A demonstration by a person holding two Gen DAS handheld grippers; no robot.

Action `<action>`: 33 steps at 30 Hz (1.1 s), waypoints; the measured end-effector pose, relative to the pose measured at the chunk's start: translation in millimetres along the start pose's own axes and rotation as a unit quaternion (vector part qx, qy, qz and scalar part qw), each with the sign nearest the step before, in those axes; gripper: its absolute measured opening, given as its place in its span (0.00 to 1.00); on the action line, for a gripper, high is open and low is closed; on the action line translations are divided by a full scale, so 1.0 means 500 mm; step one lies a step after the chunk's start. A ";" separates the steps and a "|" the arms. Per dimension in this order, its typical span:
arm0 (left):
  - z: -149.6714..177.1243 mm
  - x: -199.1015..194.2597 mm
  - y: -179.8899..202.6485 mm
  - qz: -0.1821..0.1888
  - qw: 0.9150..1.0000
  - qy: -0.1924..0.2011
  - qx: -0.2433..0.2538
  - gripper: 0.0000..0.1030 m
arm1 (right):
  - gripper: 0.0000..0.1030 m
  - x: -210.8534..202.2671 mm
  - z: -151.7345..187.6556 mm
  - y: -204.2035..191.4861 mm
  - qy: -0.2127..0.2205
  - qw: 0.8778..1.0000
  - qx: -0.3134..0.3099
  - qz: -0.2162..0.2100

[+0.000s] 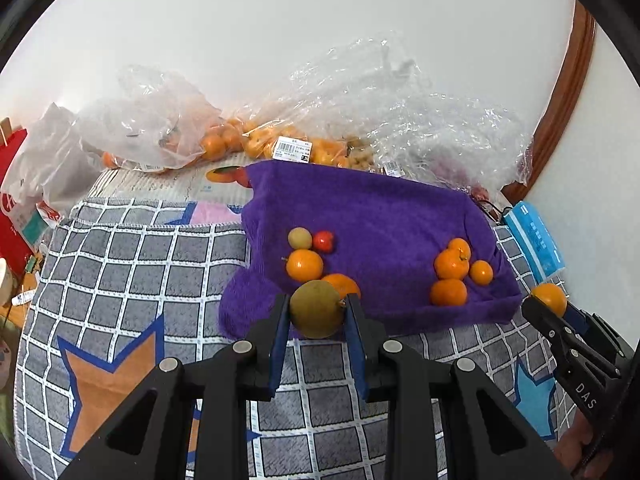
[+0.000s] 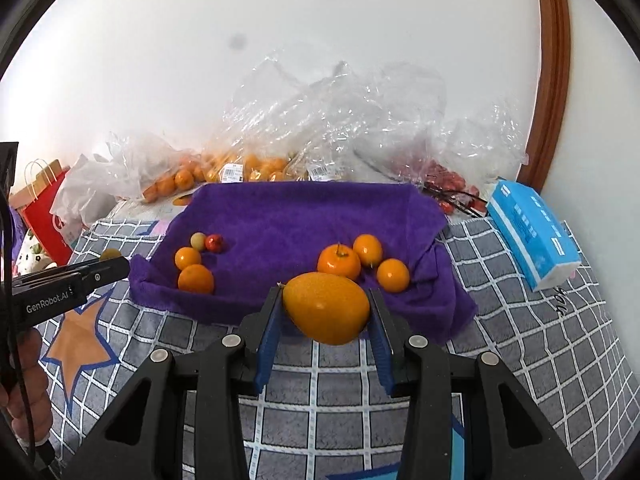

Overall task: Organize fruits
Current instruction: 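Carry the yellow-green fruit with the left tool while the right tool carries the oval orange onto the towel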

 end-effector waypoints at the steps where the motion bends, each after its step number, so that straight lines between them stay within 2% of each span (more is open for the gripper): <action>1: -0.003 0.002 0.000 0.000 1.000 -0.001 0.000 0.25 | 0.40 0.002 -0.002 0.000 0.000 1.000 0.000 0.000; 12: -0.046 0.038 0.011 -0.012 1.000 -0.004 0.003 0.25 | 0.40 0.076 -0.043 0.013 0.003 1.000 0.004 -0.006; 19: -0.074 0.079 0.000 -0.008 1.000 -0.011 -0.008 0.25 | 0.40 0.138 -0.069 0.025 0.002 1.000 0.006 0.005; 33: -0.093 0.148 -0.032 -0.012 0.999 -0.025 -0.028 0.25 | 0.40 0.238 -0.093 0.036 -0.018 1.000 -0.008 0.013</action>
Point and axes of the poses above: each gripper's, at about its wrist camera, not at the fingertips, and x roughly the way its jaws point, y to its right, z to its underside, the point moved 10 cm from there along x, roughly the way its jaws point, and after that the axes turned 1 degree about y, right-handed, at the moved point
